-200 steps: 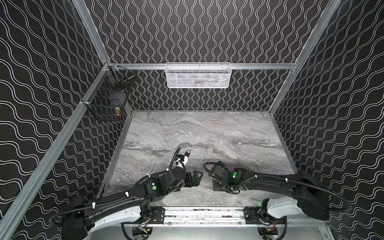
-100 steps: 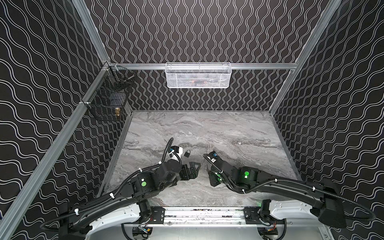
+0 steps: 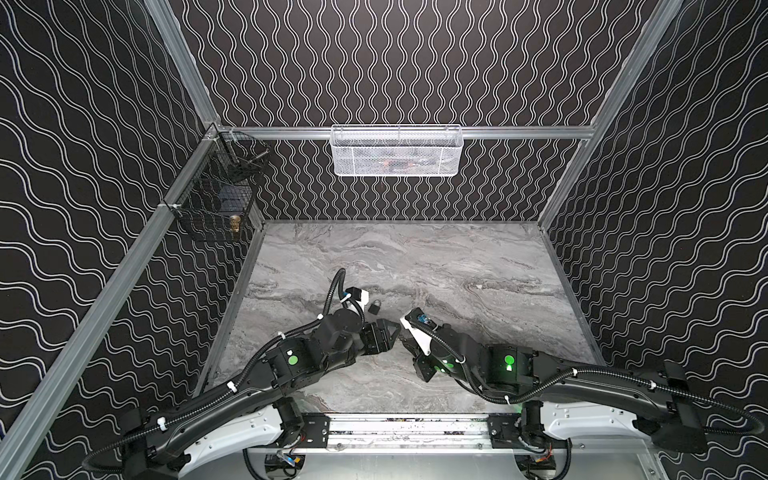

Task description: Unlock with the key

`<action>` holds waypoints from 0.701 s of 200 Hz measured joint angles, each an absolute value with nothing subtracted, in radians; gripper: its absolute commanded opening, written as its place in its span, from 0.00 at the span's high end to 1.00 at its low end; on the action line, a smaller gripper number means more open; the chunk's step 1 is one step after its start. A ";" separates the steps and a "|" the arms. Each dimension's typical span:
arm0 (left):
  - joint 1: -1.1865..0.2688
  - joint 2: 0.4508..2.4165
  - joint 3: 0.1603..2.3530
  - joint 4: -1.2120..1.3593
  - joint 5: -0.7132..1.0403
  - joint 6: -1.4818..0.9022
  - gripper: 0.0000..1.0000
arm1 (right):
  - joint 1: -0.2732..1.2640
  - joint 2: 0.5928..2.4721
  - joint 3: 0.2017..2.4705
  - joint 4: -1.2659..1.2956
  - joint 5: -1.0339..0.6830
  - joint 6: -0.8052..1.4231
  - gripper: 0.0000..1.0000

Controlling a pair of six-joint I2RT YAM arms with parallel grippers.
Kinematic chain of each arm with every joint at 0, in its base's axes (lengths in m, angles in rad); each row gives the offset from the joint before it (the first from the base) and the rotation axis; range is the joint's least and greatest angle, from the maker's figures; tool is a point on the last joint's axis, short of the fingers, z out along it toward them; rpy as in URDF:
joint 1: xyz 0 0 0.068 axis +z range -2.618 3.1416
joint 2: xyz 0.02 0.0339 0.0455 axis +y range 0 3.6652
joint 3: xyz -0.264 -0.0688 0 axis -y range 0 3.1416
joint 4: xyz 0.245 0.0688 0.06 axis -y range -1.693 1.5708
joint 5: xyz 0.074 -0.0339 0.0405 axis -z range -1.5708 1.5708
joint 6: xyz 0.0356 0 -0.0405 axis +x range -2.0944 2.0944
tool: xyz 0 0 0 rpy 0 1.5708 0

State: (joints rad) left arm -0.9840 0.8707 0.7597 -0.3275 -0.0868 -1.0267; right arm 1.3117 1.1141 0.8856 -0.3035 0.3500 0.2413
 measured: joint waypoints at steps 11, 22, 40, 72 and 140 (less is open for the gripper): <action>-0.980 0.885 0.761 -0.309 -0.066 -1.039 0.41 | 1.316 1.115 0.884 -0.294 0.350 0.228 1.00; -0.973 0.901 0.761 -0.294 -0.046 -1.044 0.49 | 1.318 1.117 0.884 -0.285 0.351 0.219 1.00; -0.960 0.922 0.761 -0.268 -0.027 -1.053 0.53 | 1.322 1.127 0.886 -0.270 0.356 0.202 1.00; -0.944 0.935 0.761 -0.237 0.004 -1.071 0.66 | 1.322 1.139 0.885 -0.252 0.361 0.192 1.00; -0.908 0.936 0.745 -0.219 0.040 -1.096 0.87 | 1.323 1.158 0.879 -0.222 0.385 0.171 1.00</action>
State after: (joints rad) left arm -0.9077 0.9356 0.7452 -0.2192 0.0402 -1.0958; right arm 1.3228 1.1576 0.8795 -0.2222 0.3847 0.1707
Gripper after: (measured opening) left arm 0.154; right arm 0.050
